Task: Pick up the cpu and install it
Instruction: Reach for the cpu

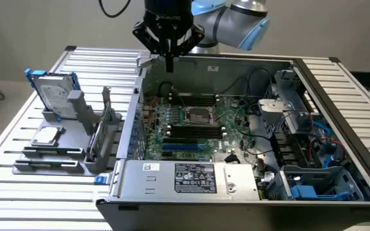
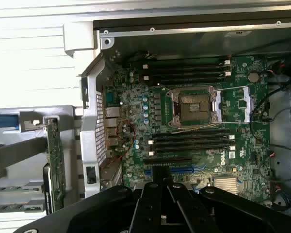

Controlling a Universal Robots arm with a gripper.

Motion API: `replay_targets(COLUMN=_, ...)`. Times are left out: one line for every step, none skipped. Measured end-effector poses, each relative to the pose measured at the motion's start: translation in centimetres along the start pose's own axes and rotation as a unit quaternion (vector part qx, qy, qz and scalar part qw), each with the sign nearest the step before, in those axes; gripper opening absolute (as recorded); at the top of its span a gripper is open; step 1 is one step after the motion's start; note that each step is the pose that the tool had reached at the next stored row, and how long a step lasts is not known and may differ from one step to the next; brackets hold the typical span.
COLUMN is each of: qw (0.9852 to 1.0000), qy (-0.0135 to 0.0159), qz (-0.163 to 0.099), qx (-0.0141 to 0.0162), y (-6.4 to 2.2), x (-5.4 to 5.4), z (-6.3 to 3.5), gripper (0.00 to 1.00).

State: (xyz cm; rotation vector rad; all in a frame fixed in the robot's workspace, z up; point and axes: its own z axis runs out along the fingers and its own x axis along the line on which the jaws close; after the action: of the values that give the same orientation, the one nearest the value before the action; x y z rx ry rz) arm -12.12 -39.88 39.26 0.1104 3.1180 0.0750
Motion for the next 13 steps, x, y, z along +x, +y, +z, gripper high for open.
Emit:
replay_targets(qw=1.0, qy=0.0, qz=0.0, qx=0.0, y=0.0, x=0.0, z=0.0, gripper=0.11)
replay_targets(qw=1.0, qy=0.0, qz=0.0, qx=0.0, y=0.0, x=0.0, z=0.0, gripper=0.11)
replay_targets(qw=1.0, qy=0.0, qz=0.0, qx=0.0, y=0.0, x=0.0, z=0.0, gripper=0.11)
replay_targets(qw=1.0, qy=0.0, qz=0.0, qx=0.0, y=0.0, x=0.0, z=0.0, gripper=0.11)
replay_targets(qw=1.0, qy=0.0, qz=0.0, qx=0.0, y=0.0, x=0.0, z=0.0, gripper=0.11)
replay_targets(qw=1.0, qy=0.0001, qz=0.0, qx=0.0, y=0.0, x=0.0, z=0.0, gripper=0.11)
replay_targets(qw=1.0, qy=0.0, qz=0.0, qx=0.0, y=0.0, x=0.0, z=0.0, gripper=0.11)
replay_targets(qw=1.0, qy=0.0, qz=0.0, qx=0.0, y=0.0, x=0.0, z=0.0, gripper=0.11)
replay_targets(qw=1.0, qy=0.0, qz=0.0, qx=0.0, y=0.0, x=0.0, z=0.0, gripper=0.11)
replay_targets(qw=1.0, qy=0.0, qz=0.0, qx=0.0, y=0.0, x=0.0, z=0.0, gripper=0.11)
replay_targets(qw=1.0, qy=0.0, qz=0.0, qx=0.0, y=0.0, x=0.02, z=0.0, gripper=0.11)
replay_targets(qw=1.0, qy=0.0003, qz=0.0, qx=0.0, y=-0.01, x=0.09, z=0.0, gripper=0.11)
replay_targets(qw=1.0, qy=0.0011, qz=0.0, qx=-0.0001, y=-0.03, x=0.48, z=-0.02, gripper=0.11)
